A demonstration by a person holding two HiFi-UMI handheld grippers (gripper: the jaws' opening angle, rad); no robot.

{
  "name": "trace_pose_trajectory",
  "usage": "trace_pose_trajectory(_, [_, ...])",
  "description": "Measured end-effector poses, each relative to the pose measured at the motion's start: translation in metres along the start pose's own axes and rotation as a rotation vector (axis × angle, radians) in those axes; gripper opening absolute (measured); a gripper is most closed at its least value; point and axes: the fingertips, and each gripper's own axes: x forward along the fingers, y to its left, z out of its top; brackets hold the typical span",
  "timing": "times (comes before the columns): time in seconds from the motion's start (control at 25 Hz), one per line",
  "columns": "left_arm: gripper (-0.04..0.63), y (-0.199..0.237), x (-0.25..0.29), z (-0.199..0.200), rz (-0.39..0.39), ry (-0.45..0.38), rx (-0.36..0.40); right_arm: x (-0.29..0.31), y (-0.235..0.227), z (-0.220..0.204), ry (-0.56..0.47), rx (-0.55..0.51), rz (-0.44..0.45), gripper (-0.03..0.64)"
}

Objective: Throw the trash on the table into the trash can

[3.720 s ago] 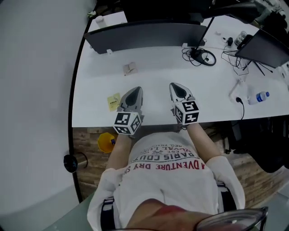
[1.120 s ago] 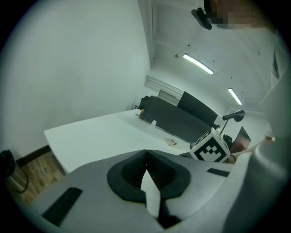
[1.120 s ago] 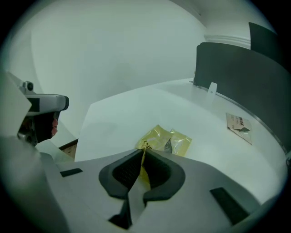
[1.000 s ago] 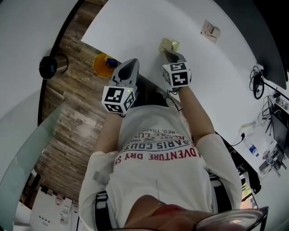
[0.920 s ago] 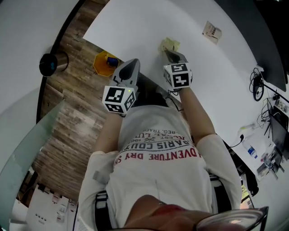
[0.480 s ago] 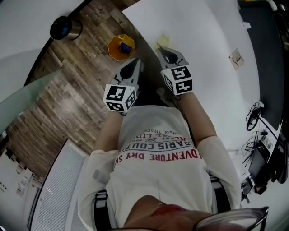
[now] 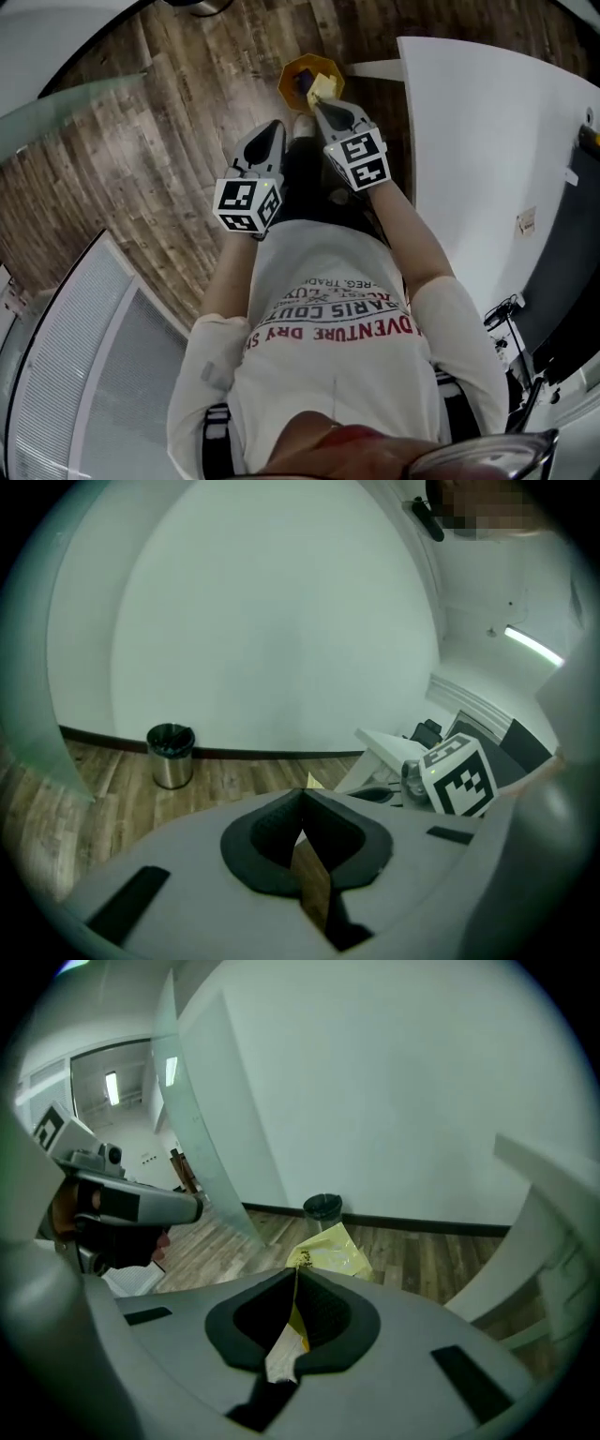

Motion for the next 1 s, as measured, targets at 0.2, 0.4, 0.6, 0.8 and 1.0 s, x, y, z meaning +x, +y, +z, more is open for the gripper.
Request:
trace_pose_trajectory(0.2, [0.023,0.071,0.049,-0.05,0.051,0.052,-0.056,0.097,-0.018,-0.067,0.106,0.06,0.044,0.029])
trace_pose_trajectory(0.4, [0.023,0.121,0.097,-0.101,0.074,0.079,-0.086,0.182,-0.044,-0.142,0.186,0.127,0.049,0.03])
trace_pose_trajectory(0.6, [0.023,0.15,0.132,-0.152,0.081,0.12,-0.124,0.244,-0.064,-0.235,0.294,0.198,0.024,0.031])
trace_pose_trajectory(0.8, [0.023,0.163,0.14,-0.183,0.096,0.173,-0.138,0.263,-0.074,-0.281,0.335,0.187,-0.032,0.138])
trace_pose_trajectory(1.0, [0.023,0.16,0.137,-0.188,0.111,0.194,-0.159,0.254,-0.077,-0.27,0.305,0.21,-0.052,0.138])
